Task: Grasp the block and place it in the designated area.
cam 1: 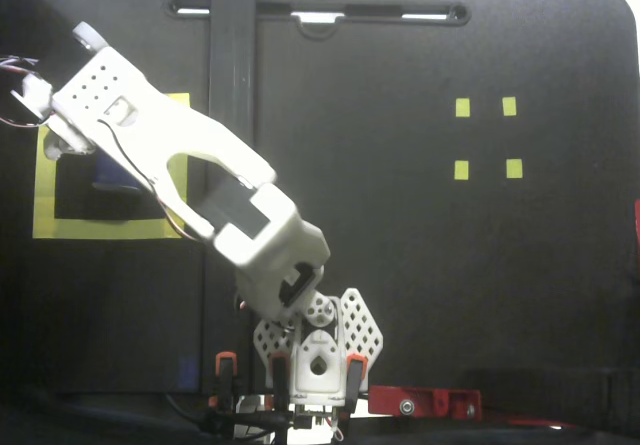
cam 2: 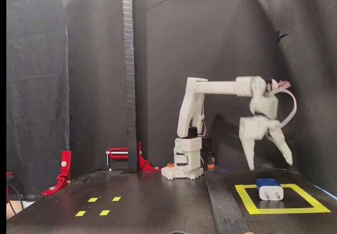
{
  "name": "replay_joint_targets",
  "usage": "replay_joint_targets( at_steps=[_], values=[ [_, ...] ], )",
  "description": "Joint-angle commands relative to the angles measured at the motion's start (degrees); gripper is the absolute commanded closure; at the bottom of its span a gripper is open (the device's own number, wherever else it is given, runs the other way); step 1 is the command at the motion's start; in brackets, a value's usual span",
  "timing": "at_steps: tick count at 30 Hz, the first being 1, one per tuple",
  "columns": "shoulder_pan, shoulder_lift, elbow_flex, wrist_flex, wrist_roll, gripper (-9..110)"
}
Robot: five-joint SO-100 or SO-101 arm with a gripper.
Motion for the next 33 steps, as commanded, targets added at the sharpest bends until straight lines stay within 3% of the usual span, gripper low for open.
replay_joint_targets(
  at_steps=[1,14,19,33],
  values=[
    [0.6,4.0,-0.4,1.1,-0.3,60],
    [1.1,4.5,-0.4,0.4,-0.2,62],
    [1.4,4.5,-0.4,-0.2,0.0,77],
    [1.8,4.4,-0.4,-1.3,0.2,101]
  ],
)
